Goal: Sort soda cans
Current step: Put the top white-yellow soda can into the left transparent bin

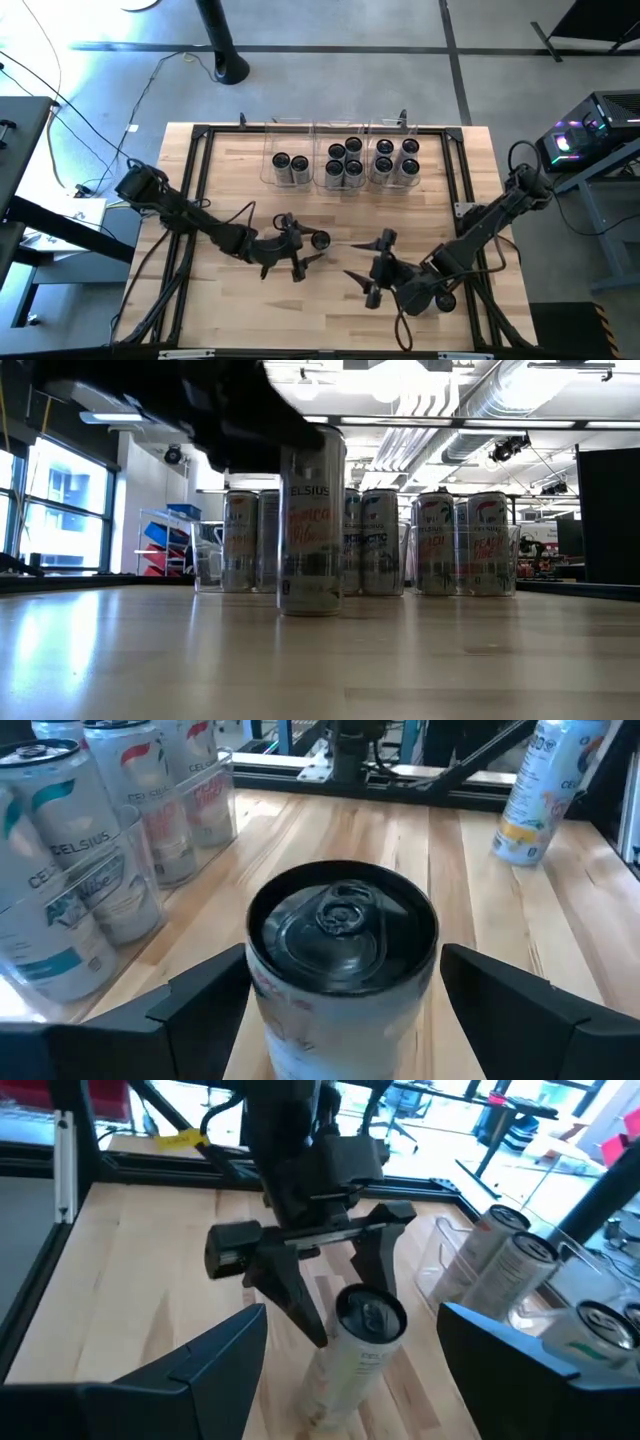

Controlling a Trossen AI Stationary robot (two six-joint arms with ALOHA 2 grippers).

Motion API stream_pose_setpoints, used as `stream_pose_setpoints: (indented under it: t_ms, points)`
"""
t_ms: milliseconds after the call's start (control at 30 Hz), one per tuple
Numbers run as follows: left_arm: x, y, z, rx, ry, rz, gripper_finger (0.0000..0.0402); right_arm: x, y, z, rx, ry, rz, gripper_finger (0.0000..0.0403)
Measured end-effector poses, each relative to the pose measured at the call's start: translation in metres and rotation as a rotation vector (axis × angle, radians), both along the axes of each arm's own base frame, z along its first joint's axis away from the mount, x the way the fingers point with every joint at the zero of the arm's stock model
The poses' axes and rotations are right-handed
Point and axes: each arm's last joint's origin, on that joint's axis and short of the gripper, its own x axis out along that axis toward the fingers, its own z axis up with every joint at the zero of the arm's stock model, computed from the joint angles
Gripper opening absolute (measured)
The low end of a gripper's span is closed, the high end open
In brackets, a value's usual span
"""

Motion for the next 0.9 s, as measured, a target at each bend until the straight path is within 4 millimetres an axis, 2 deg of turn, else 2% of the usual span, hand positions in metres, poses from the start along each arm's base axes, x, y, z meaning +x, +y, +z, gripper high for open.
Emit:
stream_pose_setpoints:
  t_ms: [333, 567, 700, 800, 900]
  points:
    - [0.013, 0.014, -0.009, -0.044, -0.018, -0.024, 0.031, -0.004, 0.0, -0.003, 0.011, 0.006, -0.041, 0.0289]
    - [0.014, 0.012, 0.002, -0.021, -0.03, -0.049, 0.0254, -0.005, -0.001, -0.005, 0.021, 0.015, -0.053, 0.0289]
    - [0.01, 0.013, 0.034, -0.012, -0.049, -0.054, 0.0245, -0.005, -0.001, -0.005, 0.021, 0.016, -0.053, 0.0289]
    - [-0.001, 0.018, 0.07, 0.041, -0.074, -0.052, 0.0245, -0.005, -0.001, -0.006, 0.027, 0.017, -0.057, 0.0289]
    - [-0.017, 0.031, 0.109, 0.12, -0.099, -0.02, 0.0245, -0.005, -0.001, -0.006, 0.03, 0.018, -0.059, 0.0289]
